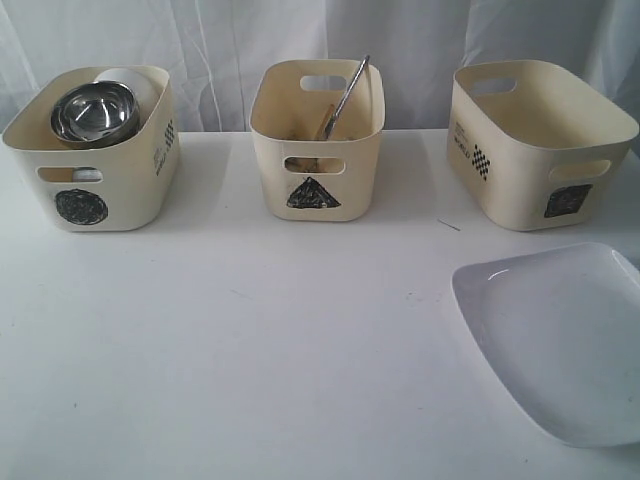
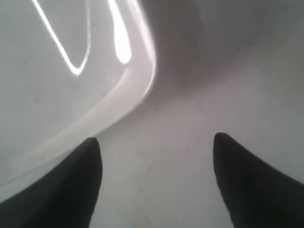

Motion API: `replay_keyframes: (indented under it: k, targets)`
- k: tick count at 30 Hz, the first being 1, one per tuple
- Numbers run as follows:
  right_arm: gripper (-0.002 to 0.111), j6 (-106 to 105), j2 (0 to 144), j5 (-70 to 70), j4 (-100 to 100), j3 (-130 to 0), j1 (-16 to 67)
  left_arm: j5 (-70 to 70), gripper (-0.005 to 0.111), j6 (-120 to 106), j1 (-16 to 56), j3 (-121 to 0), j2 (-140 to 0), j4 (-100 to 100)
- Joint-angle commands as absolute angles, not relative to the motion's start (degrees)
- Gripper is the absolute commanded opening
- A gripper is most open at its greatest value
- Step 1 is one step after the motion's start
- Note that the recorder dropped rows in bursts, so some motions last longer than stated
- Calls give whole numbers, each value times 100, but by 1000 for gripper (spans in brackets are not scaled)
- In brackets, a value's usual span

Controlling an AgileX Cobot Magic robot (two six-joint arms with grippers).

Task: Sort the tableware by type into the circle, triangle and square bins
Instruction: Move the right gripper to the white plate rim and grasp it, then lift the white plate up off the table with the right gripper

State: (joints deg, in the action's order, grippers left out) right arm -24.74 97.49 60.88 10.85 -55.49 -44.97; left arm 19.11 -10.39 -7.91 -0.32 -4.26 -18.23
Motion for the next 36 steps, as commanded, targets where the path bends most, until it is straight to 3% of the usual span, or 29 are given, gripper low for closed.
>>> replay_keyframes:
  k: [1, 15, 24, 30, 36]
  targets:
    - [63, -2573, 10042, 5415, 1109, -5522, -4548, 1906, 0, -1056, -792, 0, -402, -1861]
    - [63, -4387, 11074, 5314, 3110, -5522, -4548, 1906, 0, -1056, -792, 0, -402, -1861]
    - [27, -4494, 11185, 5151, 3110, -5522, -4403, 1906, 0, -1056, -792, 0, -402, -1861]
    - [9, -4667, 11185, 5210, 3492, -5522, -4368, 1906, 0, -1056, -792, 0, -402, -1861]
    - [4, -5872, 11185, 6253, 4834, -5522, -4368, 1906, 0, -1056, -792, 0, -402, -1861]
